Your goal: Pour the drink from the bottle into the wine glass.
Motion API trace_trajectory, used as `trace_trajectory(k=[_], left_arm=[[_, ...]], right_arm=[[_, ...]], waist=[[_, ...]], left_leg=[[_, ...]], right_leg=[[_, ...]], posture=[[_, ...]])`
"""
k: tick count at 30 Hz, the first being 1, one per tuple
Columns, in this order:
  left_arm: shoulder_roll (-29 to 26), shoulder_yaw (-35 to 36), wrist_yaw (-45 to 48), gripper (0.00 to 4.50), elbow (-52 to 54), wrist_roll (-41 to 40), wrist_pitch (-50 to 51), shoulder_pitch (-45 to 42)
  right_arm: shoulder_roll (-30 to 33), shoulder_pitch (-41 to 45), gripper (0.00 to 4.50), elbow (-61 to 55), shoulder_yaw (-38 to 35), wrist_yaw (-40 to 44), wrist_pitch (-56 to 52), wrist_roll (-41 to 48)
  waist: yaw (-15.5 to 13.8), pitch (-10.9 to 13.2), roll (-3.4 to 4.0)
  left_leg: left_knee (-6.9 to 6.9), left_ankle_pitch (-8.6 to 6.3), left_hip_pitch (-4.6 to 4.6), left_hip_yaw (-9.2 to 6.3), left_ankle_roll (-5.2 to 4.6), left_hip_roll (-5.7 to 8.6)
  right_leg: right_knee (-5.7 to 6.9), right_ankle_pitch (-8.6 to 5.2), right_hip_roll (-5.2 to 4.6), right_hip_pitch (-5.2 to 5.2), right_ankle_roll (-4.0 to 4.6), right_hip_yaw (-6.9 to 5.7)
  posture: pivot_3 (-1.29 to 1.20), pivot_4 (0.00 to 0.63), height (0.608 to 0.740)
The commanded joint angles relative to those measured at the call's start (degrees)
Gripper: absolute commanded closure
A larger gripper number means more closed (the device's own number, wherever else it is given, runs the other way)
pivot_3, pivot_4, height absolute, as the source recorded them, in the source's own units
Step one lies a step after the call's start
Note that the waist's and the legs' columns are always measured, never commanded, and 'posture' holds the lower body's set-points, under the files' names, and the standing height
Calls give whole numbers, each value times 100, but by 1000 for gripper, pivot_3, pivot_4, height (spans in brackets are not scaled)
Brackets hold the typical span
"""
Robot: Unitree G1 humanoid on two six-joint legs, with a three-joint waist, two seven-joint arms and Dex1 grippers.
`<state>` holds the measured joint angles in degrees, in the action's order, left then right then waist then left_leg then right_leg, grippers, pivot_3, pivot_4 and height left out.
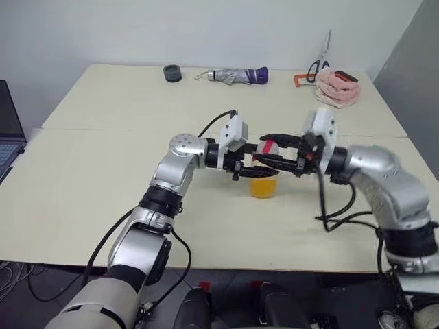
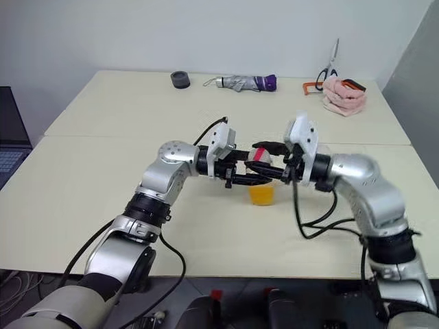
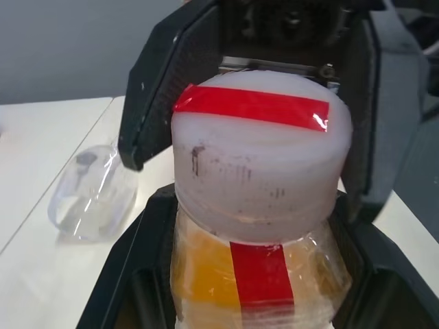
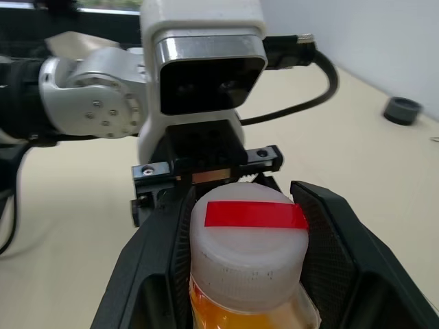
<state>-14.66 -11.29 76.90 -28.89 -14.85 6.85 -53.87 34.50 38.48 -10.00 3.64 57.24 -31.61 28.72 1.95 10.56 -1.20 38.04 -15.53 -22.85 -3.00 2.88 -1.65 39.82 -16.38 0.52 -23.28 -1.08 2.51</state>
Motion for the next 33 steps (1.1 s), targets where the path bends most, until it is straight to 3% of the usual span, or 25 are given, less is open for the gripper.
trace_trajectory(k=[1,2,6,9,15,22,33], left_arm=[[-82,139,1,2286,167,-44,-144,-117],[-88,141,-9,2286,195,-48,-133,-99],[-112,139,-52,2286,298,-60,-80,-18],[-134,128,-56,2286,345,-67,-56,24],[-145,126,-60,2286,362,-59,-59,62],[-79,99,-58,2286,254,-38,-100,32],[20,107,-73,2286,205,-39,-119,26]], right_arm=[[192,61,2623,146,-115,307,-129,164],[162,28,2623,101,-145,238,-172,197],[41,-213,1247,-192,-259,-62,-51,213],[73,-561,680,-789,-519,-397,-172,367],[-47,-1197,635,-2008,-883,-1439,-358,352],[-488,-1578,635,-2937,-178,-2735,-234,-576],[-515,-1521,635,-2628,128,-2950,101,-1402]], waist=[[-2,0,0],[-3,0,0],[-8,0,0],[-20,2,3],[-26,2,3],[-2,2,3],[-14,2,3]], left_leg=[[-1,0,0,0,0,0],[-1,0,-2,-2,0,0],[1,0,-8,0,0,5],[5,0,-7,0,0,7],[4,0,-8,-1,1,7],[5,0,-5,0,1,4],[6,1,-6,-2,2,6]], right_leg=[[2,-1,0,0,2,0],[2,-1,-1,0,3,0],[-1,-1,-10,-3,2,1],[4,-2,-13,-3,2,0],[4,-2,-13,-3,2,0],[7,-2,-6,-3,1,4],[7,-2,-7,-3,1,2]], posture=[[0,150,740],[0,150,740],[0,150,740],[0,150,740],[0,150,740],[0,150,740],[0,150,740]])
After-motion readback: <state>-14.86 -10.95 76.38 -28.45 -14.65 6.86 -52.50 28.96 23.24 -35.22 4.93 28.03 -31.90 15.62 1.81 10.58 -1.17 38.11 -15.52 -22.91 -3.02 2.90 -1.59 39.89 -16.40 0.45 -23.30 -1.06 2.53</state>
